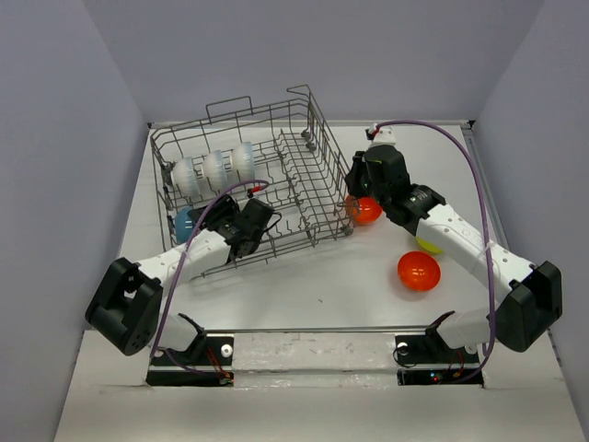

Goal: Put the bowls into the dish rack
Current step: Insert the bowl into the dish rack, then move the dish rack to the center of the board.

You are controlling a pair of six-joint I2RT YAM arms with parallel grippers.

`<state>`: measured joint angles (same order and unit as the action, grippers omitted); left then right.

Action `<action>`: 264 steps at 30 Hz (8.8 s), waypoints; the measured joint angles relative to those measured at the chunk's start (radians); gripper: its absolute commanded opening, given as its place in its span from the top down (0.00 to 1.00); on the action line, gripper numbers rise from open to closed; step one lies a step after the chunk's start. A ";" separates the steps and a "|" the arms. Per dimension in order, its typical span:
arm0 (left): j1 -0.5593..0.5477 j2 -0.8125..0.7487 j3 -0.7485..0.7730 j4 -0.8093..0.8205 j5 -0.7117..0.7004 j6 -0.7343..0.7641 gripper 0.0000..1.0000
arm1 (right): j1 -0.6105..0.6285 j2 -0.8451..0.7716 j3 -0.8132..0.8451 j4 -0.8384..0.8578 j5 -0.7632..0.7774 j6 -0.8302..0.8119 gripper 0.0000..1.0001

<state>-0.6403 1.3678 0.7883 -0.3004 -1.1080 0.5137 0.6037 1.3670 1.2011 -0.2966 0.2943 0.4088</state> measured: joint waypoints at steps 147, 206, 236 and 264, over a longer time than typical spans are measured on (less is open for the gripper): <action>-0.006 -0.253 -0.045 0.000 0.132 -0.026 0.32 | 0.000 0.009 -0.005 0.025 -0.010 0.010 0.99; -0.046 -0.501 0.180 0.061 0.423 -0.546 0.21 | 0.177 -0.059 -0.098 0.047 0.193 0.148 0.99; -0.072 -0.670 -0.016 0.199 0.466 -0.646 0.21 | 0.209 -0.099 -0.127 -0.002 0.213 0.190 0.61; -0.072 -0.671 -0.023 0.206 0.425 -0.626 0.22 | 0.210 -0.133 -0.043 -0.248 0.230 0.148 0.41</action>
<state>-0.7120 0.6971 0.7650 -0.0944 -0.6830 -0.1127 0.8139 1.2343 1.1584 -0.5442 0.5243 0.5564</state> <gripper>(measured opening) 0.785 0.580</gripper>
